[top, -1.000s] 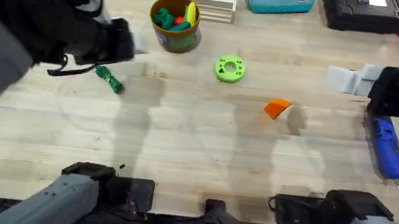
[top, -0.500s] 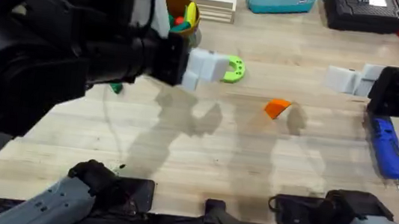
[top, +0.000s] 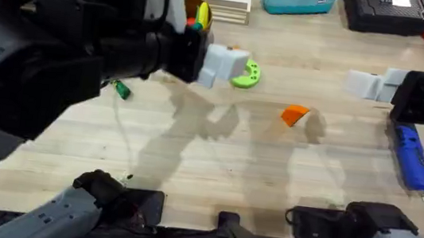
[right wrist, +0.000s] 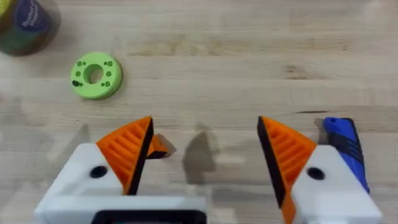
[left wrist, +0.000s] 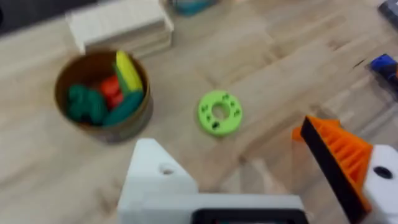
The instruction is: Pick up the gripper from the table and insert it into the empty holder that is missing its gripper. Then pick up a screw, insert it into the mounting hole, and use the screwdriver to tighten it. Finally, clean up the table by picking up the vegetable and placing it into the bucket.
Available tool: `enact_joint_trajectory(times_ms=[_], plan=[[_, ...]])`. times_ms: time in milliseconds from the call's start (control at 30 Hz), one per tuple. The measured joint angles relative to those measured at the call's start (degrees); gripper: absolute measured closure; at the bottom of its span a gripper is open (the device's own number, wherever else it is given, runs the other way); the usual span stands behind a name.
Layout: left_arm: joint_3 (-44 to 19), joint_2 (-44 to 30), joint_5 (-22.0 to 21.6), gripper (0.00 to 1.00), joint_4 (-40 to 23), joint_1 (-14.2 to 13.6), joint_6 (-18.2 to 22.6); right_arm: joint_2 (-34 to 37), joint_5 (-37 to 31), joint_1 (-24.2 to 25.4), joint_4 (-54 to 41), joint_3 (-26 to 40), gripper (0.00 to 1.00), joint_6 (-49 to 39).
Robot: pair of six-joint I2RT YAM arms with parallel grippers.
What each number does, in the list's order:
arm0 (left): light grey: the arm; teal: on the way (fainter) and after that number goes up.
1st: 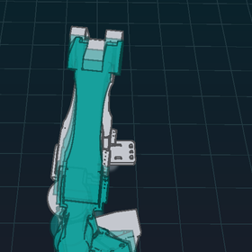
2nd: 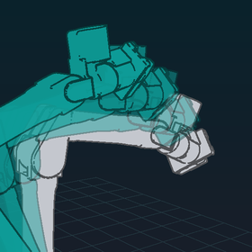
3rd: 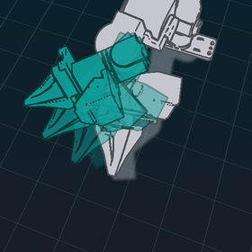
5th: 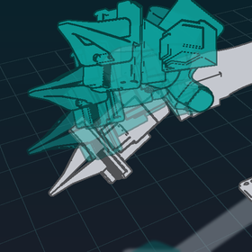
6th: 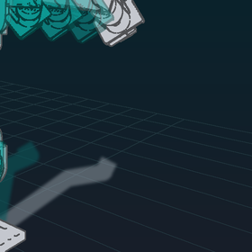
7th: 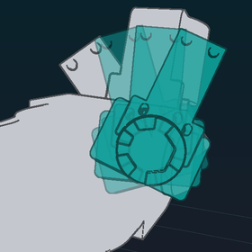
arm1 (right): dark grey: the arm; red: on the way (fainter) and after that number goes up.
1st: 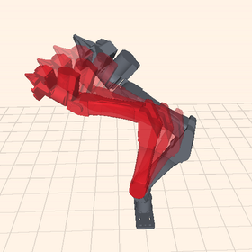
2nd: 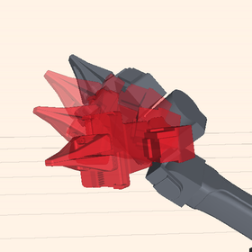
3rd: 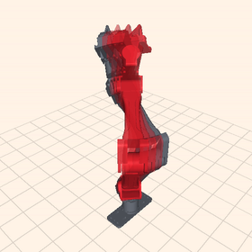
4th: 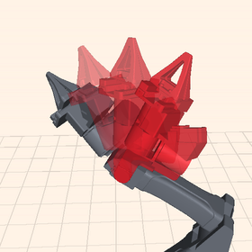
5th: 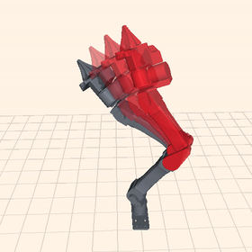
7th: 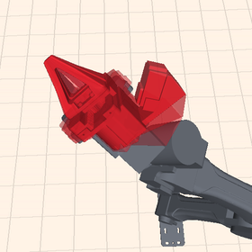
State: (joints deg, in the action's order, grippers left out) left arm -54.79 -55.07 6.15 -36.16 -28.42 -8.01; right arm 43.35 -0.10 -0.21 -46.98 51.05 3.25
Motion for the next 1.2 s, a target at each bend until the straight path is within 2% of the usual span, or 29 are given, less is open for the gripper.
enact_joint_trajectory(times_ms=[133,300,433,633,667,767,800,900,1067,1200], plan=[[6.2,2.8,0.0,0.014,12.7,-1.2,5.0,0.0,0.0,0.0,0.0,0.0,0.012,0.0],[21.9,13.2,0.0,0.014,30.7,-2.7,8.9,0.0,0.0,0.0,0.0,0.0,0.011,0.0],[33.2,22.9,0.0,0.014,38.1,-3.5,10.1,0.0,0.0,0.0,0.0,0.0,0.012,0.0],[43.6,34.7,0.0,0.014,39.5,-3.7,10.7,0.0,0.0,0.0,0.0,0.0,0.012,0.0],[46.3,39.2,-0.4,0.014,39.6,-3.7,10.9,0.0,0.0,0.0,0.0,0.0,0.013,0.0],[49.0,43.5,-1.3,0.013,39.8,-3.7,10.9,0.0,0.0,0.0,0.0,0.0,0.012,0.0],[51.8,48.1,-1.5,0.014,39.8,-3.4,11.1,0.0,0.0,0.0,0.0,0.0,0.012,0.0],[54.0,52.9,-1.5,0.014,38.0,-2.6,11.1,0.0,0.0,0.0,0.0,0.0,0.012,0.0],[54.4,54.6,-1.9,0.013,36.4,-1.4,11.1,0.0,0.0,0.0,0.0,0.0,0.013,0.0],[54.4,54.7,-2.1,0.014,31.5,-1.4,11.0,0.0,0.0,0.0,0.0,0.0,0.013,0.0]])
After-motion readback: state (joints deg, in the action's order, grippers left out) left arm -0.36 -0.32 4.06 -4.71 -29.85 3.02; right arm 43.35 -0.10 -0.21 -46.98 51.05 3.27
